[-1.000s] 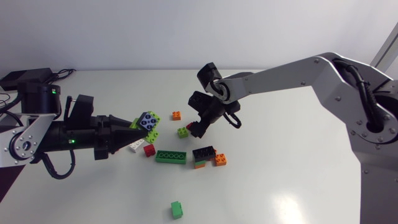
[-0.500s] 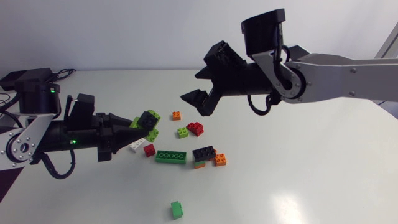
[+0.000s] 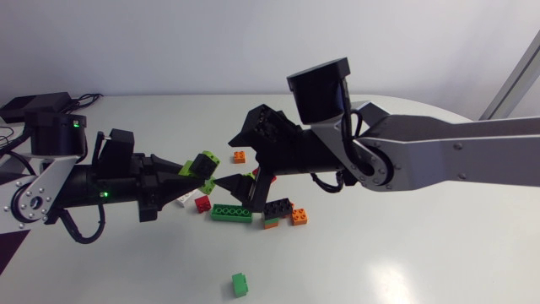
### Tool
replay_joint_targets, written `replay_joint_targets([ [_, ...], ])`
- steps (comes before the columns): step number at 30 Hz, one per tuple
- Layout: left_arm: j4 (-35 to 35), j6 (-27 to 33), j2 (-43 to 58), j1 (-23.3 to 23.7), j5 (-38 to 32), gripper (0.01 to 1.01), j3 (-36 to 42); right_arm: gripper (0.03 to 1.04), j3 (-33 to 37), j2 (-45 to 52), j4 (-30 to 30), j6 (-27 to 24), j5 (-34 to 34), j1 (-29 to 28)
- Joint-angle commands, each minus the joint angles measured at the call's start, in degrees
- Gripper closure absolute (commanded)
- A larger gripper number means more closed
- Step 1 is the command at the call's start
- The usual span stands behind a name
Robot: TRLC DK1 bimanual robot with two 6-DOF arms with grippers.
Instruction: Disassemble duplo
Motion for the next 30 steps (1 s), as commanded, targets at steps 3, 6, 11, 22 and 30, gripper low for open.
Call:
replay_joint_targets([
  [3,0.5,1.5,-0.7,-1.1,-1.6,0.836,-1.6,0.07,-1.9,-1.1,1.4,-1.0,0.2,1.7],
  [6,0.5,1.8,-0.7,-1.7,-2.5,0.836,-1.7,0.07,-2.2,-1.1,1.9,-0.9,0.4,2.5],
  [11,0.5,2.0,-0.8,-2.2,-2.9,0.834,-1.8,0.07,-2.2,-0.8,2.0,-0.9,0.8,3.2],
  [22,0.5,2.3,-1.9,-3.3,-2.9,0.834,-2.5,0.15,-2.1,-0.2,3.5,0.0,2.3,3.7],
  [30,0.5,2.6,-2.1,-3.8,-2.9,0.834,-2.7,0.16,-1.7,0.7,3.5,0.2,3.0,3.8],
])
